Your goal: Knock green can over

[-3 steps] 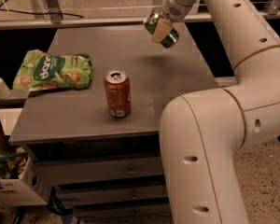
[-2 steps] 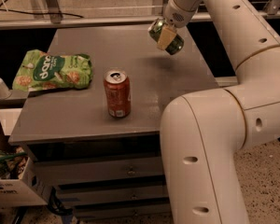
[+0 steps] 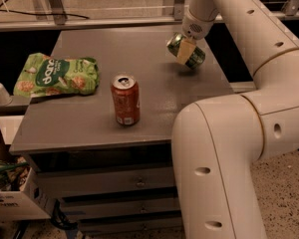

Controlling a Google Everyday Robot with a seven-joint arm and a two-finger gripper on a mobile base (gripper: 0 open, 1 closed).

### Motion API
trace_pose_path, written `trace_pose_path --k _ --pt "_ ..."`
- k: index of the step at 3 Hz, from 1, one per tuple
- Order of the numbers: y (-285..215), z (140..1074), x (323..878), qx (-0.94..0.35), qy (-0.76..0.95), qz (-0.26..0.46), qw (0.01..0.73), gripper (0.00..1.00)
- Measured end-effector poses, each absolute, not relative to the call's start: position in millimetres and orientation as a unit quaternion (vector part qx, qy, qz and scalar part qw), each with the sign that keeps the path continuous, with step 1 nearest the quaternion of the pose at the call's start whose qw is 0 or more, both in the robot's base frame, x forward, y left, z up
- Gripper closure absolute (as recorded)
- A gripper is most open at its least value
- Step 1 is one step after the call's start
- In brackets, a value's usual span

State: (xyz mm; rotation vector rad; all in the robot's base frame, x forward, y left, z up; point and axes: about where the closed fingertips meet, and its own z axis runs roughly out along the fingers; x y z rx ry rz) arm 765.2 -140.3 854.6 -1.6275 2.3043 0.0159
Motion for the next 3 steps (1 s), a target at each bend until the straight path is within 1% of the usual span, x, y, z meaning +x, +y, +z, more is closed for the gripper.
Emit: trace_pose_path --k 1,3 --pt "-141 839 757 -0.572 0.808 0.020 0.136 0.84" --pt "-133 822 751 -0.581 0.804 0.045 0.121 0.36"
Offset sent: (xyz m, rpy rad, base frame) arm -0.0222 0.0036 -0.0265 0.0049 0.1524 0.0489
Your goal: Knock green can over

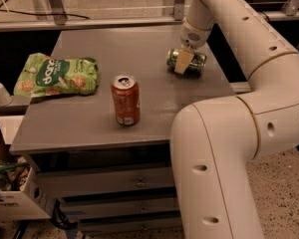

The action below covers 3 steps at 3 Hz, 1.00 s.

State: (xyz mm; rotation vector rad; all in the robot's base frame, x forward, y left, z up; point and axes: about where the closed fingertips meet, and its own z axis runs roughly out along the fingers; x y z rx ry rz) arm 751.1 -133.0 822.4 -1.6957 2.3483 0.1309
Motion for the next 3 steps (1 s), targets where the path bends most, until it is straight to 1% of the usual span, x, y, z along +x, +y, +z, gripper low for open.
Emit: trace_pose_path --k 1,2,3 --pt "-128.7 820.6 751.4 -0.583 0.801 0.052 0.123 0.13" --pt "-124.3 821.1 752.0 -0.585 0.799 0.060 0.130 0.00" --pt "-120.8 824.2 753.0 -0.585 0.797 0.065 0.137 0.00"
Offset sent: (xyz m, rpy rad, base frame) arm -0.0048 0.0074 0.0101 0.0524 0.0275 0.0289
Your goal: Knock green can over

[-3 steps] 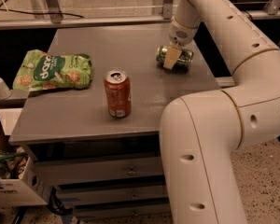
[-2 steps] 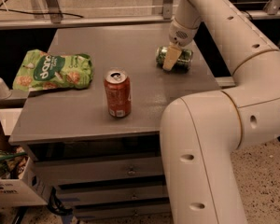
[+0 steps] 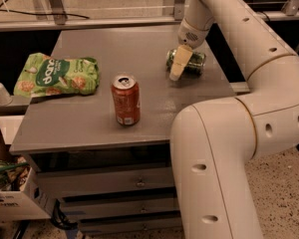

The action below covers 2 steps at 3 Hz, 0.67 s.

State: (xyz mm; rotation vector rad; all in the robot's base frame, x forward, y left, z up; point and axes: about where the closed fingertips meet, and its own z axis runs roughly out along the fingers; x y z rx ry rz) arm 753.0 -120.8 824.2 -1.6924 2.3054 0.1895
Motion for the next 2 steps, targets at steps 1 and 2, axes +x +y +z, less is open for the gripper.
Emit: trace_pose_path --k 1,2 --pt "-112 837 755 -0.588 0.790 0.073 0.157 0.00" --pt "-112 856 759 -0.584 0.788 0.069 0.184 0.00"
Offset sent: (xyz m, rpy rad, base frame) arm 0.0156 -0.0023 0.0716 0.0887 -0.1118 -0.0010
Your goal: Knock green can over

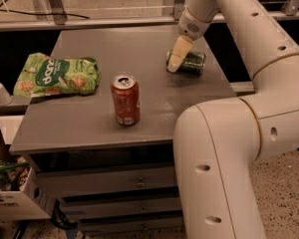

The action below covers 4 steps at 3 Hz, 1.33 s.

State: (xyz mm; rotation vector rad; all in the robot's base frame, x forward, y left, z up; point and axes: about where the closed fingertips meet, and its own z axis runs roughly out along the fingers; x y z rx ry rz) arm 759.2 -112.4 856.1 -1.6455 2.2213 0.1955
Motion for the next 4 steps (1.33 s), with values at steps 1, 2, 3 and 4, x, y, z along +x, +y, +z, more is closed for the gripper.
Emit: trace_pose_path --k 1,2,3,4 --pt "-125 887 758 -0.576 0.786 0.060 0.216 0.00" --pt "-147 919 751 -0.567 0.783 0.055 0.251 0.00" --pt "-170 949 743 -0.558 0.782 0.036 0.276 0.00" --pt "-168 946 747 -0.557 0.781 0.036 0.279 0.00"
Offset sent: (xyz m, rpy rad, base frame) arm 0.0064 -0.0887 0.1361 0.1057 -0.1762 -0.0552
